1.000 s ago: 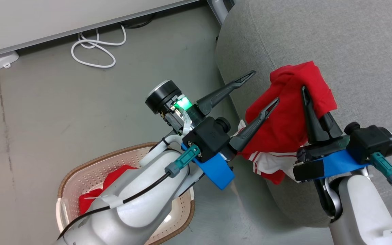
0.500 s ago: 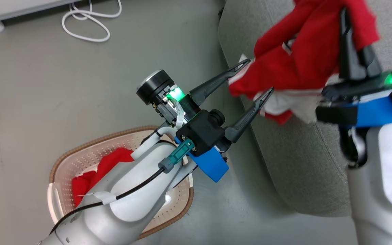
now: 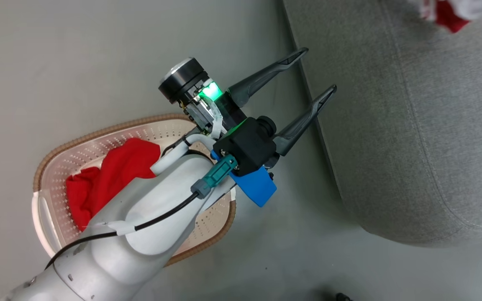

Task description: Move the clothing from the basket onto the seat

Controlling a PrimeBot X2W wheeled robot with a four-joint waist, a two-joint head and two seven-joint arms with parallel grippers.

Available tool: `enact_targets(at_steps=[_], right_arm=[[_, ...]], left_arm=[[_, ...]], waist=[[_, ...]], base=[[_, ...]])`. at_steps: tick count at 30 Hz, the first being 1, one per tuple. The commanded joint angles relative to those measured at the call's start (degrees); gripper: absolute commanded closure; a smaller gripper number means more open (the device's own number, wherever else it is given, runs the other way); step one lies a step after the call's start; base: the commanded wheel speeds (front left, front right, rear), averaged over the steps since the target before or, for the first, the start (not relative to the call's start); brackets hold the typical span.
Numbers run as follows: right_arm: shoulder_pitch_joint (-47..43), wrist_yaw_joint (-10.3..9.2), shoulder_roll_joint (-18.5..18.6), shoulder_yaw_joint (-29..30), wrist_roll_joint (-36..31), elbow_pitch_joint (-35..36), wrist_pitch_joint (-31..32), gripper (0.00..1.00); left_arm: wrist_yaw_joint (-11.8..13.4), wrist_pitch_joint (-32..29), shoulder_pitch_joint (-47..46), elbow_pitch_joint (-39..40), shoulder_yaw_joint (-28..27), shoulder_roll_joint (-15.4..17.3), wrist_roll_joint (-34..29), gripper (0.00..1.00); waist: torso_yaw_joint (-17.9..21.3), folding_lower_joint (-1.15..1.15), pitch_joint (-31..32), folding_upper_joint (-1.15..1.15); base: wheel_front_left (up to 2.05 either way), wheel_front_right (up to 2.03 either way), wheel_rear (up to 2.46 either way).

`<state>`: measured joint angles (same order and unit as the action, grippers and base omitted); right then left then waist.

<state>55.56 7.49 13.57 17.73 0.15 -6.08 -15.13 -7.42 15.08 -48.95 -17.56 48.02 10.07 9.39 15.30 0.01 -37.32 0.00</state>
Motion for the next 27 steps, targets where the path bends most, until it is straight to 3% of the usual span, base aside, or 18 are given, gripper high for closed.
enact_targets(at_steps=[1,10,27], right_arm=[[2.1,0.01,1.2,1.4,0.5,-0.6,0.0,1.00],[6.7,0.01,6.8,7.9,-0.2,-6.9,0.0,1.00],[1.2,0.01,2.2,9.9,-1.7,-30.6,0.0,1.00]], left_arm=[[0.0,0.1,-1.3,0.0,0.0,0.5,-0.4,0.00],[0.0,0.1,-2.6,-0.1,0.8,1.7,-0.3,0.00],[-0.1,0.1,-3.5,-0.1,2.1,2.0,-0.2,0.00]], waist=[[-0.1,-0.01,-1.9,0.00],[0.2,-0.01,-5.7,0.00],[-0.8,-0.01,-7.8,0.00]], base=[[0.00,0.00,0.00],[0.00,0.00,0.00],[0.00,0.00,0.00]])
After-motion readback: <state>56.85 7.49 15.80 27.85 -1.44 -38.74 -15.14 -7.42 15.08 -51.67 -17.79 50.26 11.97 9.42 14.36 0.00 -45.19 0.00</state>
